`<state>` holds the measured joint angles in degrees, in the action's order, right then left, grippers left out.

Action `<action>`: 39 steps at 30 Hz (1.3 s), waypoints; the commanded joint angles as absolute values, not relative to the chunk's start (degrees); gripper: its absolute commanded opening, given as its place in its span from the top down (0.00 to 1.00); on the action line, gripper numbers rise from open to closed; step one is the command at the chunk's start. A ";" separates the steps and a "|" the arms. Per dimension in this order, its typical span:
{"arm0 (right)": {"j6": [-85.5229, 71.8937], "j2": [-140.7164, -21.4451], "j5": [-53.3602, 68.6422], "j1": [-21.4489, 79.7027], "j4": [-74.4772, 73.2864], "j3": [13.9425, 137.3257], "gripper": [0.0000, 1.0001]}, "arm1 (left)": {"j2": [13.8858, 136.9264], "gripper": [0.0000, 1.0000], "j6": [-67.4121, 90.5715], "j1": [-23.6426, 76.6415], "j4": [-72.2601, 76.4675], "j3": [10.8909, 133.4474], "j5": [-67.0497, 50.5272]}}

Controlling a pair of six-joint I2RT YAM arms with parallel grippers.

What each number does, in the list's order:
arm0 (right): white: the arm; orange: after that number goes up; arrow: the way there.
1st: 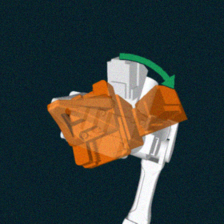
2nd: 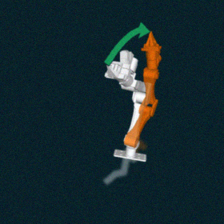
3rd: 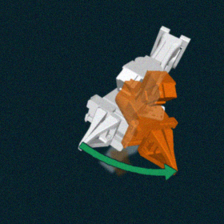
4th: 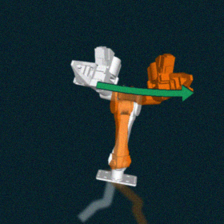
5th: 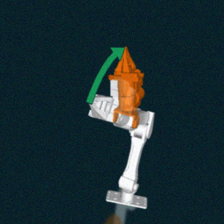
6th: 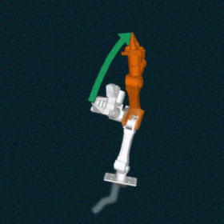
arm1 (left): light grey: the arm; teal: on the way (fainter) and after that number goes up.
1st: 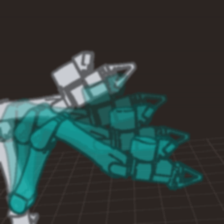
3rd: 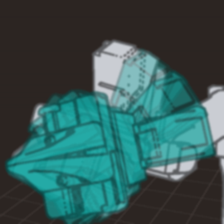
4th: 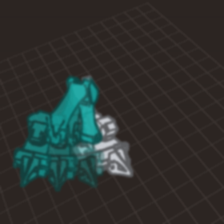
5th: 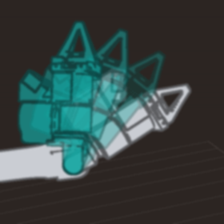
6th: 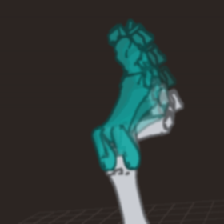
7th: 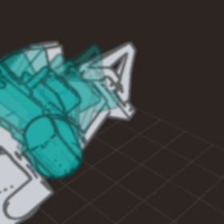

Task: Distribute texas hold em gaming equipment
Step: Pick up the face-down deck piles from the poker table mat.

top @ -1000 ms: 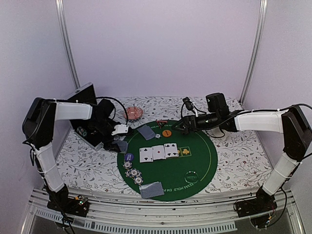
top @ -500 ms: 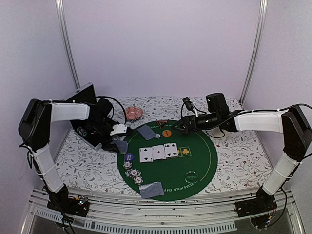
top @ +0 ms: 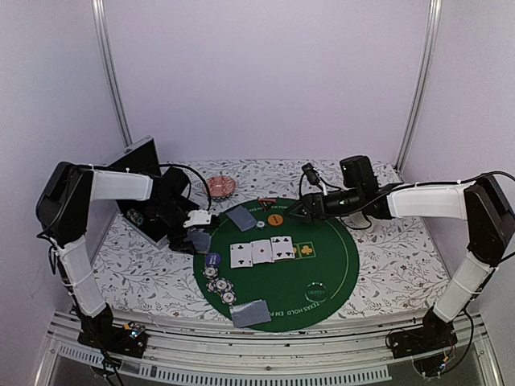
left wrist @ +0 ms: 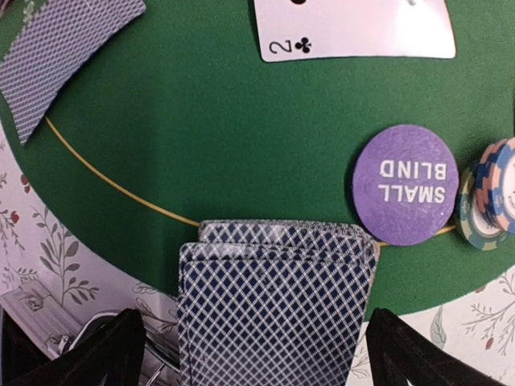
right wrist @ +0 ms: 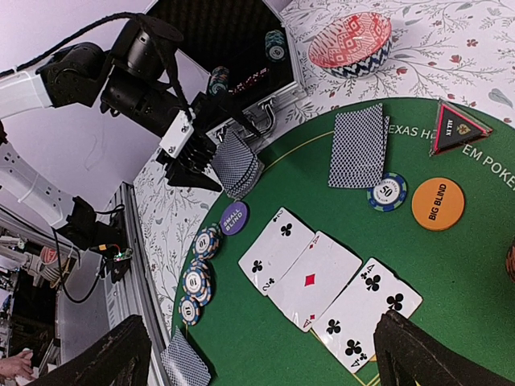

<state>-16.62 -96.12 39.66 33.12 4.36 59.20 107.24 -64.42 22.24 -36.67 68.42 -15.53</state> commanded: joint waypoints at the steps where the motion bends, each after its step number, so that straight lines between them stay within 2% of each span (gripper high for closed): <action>1: -16.53 -95.98 40.65 33.57 5.27 58.97 0.01 | 108.95 0.02 -63.77 22.96 -35.86 68.16 -14.91; 9: -16.53 -96.06 40.69 33.55 5.18 58.97 0.01 | 110.40 0.04 -63.72 22.98 -35.38 68.29 -13.41; 14: -16.59 -96.06 40.67 33.57 5.21 58.95 0.01 | 110.89 0.09 -63.14 23.03 -34.40 68.29 -12.25; 20: -16.79 -95.83 40.65 33.57 5.14 58.92 0.01 | 111.18 0.21 -63.27 23.04 -34.07 67.97 -11.29; 32: -16.80 -92.73 38.31 33.59 4.08 58.62 0.01 | 109.87 0.38 -63.28 23.54 -33.93 67.29 -10.90; 39: -16.71 -90.11 36.22 33.60 3.65 58.40 0.01 | 108.19 0.44 -63.46 24.12 -33.93 66.56 -9.78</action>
<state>-16.75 -93.21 37.89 33.12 3.90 59.16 108.62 -62.98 23.11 -36.69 68.07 -12.58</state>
